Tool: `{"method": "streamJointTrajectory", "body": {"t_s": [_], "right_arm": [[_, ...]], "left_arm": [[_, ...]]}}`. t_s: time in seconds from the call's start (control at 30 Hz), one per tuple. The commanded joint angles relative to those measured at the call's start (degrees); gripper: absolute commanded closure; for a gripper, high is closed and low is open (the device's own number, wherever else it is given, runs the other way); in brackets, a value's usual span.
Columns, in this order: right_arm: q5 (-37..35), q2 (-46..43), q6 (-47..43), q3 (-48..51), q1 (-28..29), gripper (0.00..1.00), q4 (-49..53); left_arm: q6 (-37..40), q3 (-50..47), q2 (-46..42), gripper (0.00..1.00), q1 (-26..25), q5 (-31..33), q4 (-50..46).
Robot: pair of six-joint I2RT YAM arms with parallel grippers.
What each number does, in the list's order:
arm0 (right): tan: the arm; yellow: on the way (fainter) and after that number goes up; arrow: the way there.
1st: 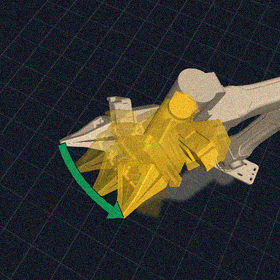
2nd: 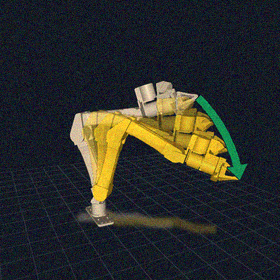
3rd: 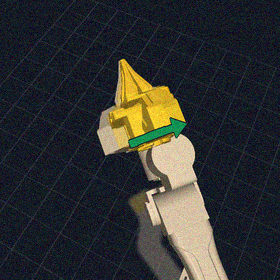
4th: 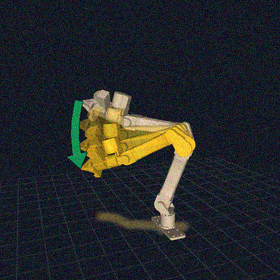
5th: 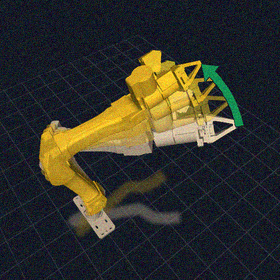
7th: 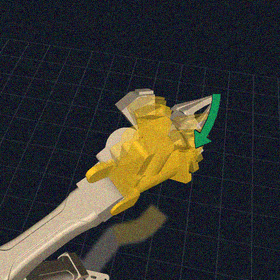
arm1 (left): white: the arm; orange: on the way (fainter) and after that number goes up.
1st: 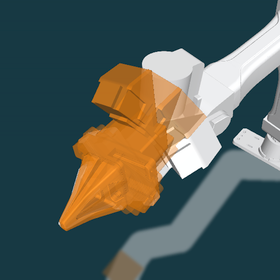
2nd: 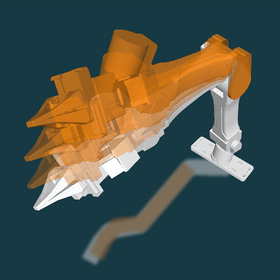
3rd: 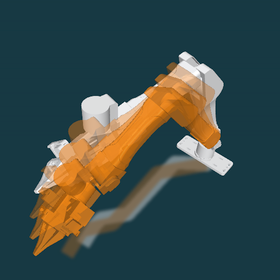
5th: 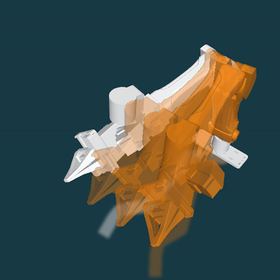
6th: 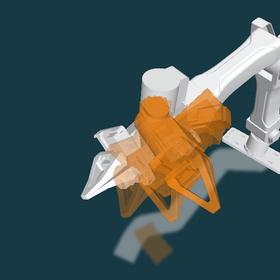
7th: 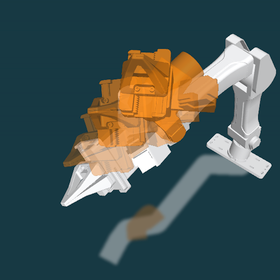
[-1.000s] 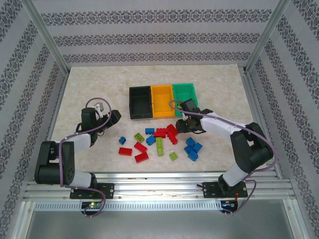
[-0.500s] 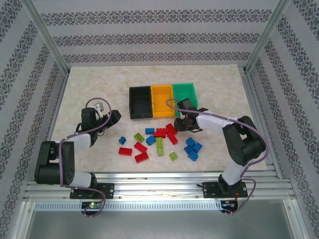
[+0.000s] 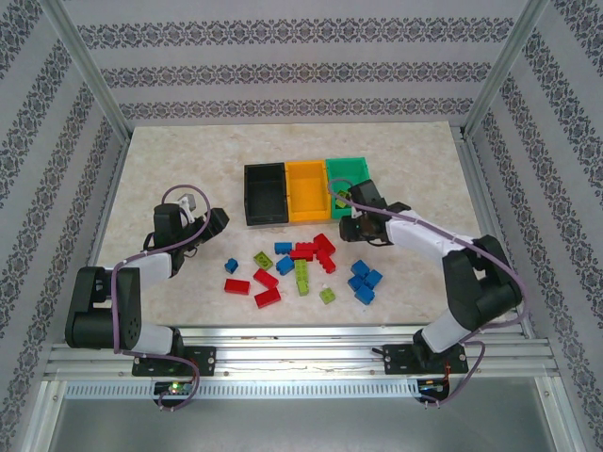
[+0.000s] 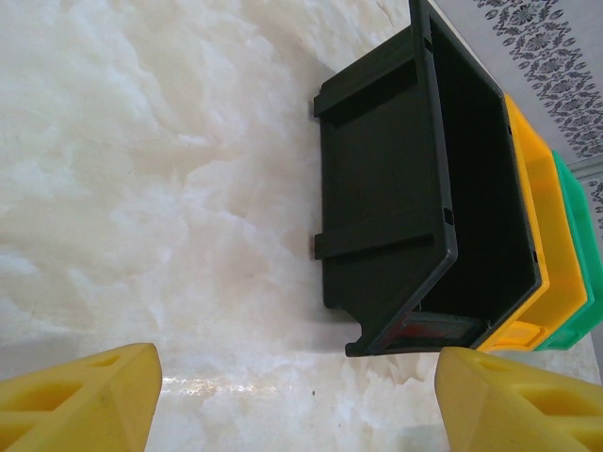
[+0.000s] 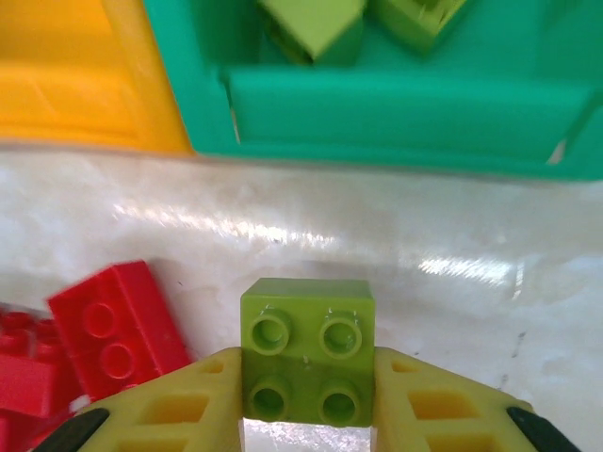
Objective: Sort the legos into containers by color
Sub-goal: Pick up the lego from the center of the table, then place the lego in the container.
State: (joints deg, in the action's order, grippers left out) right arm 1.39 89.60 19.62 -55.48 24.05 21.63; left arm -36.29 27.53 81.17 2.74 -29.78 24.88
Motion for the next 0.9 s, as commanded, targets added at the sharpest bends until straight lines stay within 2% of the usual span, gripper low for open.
{"method": "streamJointTrajectory", "body": {"t_s": [0.0,0.3,0.43,0.63,0.87], "right_arm": [[1.5,-1.6,-0.2,-5.0,-2.8,0.69,0.7],[3.0,11.8,-1.1,-19.7,-7.7,0.67,-0.1],[3.5,16.2,-0.8,-23.3,-8.6,0.56,-0.8],[3.6,11.7,-0.6,-19.3,-6.9,0.54,-1.1],[4.0,1.1,-1.5,-10.3,-0.1,0.54,1.7]], "left_arm": [[1.0,0.0,-0.4,0.23,0.5,0.0,0.1],[1.3,0.2,-0.4,0.23,0.6,-0.1,-0.2],[1.6,0.3,-0.7,0.23,0.6,0.4,-0.8],[1.6,0.4,-0.7,0.23,0.6,0.3,-0.8],[1.2,0.4,-0.6,0.23,0.6,-0.2,-0.7]]}}
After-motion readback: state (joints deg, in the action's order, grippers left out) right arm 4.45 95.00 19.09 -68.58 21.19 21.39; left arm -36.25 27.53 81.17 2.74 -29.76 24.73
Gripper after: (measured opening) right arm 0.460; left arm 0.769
